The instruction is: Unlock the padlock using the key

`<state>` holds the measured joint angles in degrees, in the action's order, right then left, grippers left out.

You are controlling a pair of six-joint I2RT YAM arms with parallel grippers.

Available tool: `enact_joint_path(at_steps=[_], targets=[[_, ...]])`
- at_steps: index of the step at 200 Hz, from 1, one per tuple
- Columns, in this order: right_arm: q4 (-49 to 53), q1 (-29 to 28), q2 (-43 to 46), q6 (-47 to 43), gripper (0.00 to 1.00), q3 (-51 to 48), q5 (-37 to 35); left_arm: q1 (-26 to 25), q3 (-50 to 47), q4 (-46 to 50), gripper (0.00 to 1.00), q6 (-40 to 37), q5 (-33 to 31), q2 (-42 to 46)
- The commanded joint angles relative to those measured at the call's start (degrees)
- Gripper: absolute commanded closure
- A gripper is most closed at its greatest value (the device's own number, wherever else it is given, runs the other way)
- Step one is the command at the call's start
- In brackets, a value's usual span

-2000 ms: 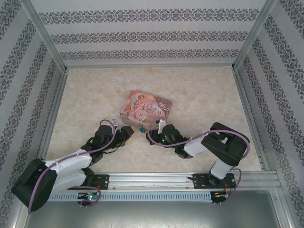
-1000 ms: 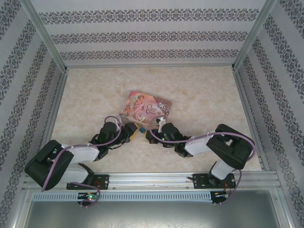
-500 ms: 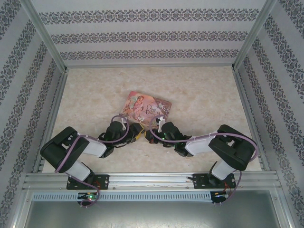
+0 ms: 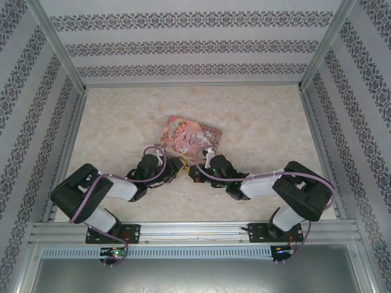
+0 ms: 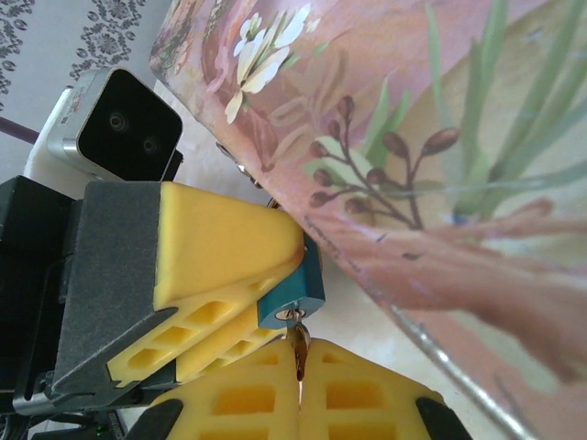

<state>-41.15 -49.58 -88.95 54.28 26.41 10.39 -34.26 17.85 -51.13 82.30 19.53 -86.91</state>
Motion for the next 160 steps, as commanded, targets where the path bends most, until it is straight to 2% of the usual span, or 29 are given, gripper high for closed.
enact_joint_path(at_steps=[1,38,70,125,160], targets=[[-1.9,0.5,2.5,0.1,0.91,0.2,0.6,-0.9,1.6,2.9,0.88,-2.0,-1.3,3.0],[1.9,0.5,6.3,-2.4,0.78,-0.9,-1.6,-0.9,2.7,8.5,0.91,-3.7,-2.3,7.0],[9.2,0.5,13.0,-9.7,0.70,-1.2,-4.5,-0.9,3.4,11.4,0.91,-4.0,-2.8,10.1],[26.8,-0.1,27.9,-30.3,0.57,0.4,-13.5,-1.0,3.7,16.5,0.96,-2.0,-6.4,16.3],[31.5,-0.8,33.5,-43.4,0.49,1.5,-17.5,-1.0,6.2,23.2,1.00,-2.3,-7.8,19.8]])
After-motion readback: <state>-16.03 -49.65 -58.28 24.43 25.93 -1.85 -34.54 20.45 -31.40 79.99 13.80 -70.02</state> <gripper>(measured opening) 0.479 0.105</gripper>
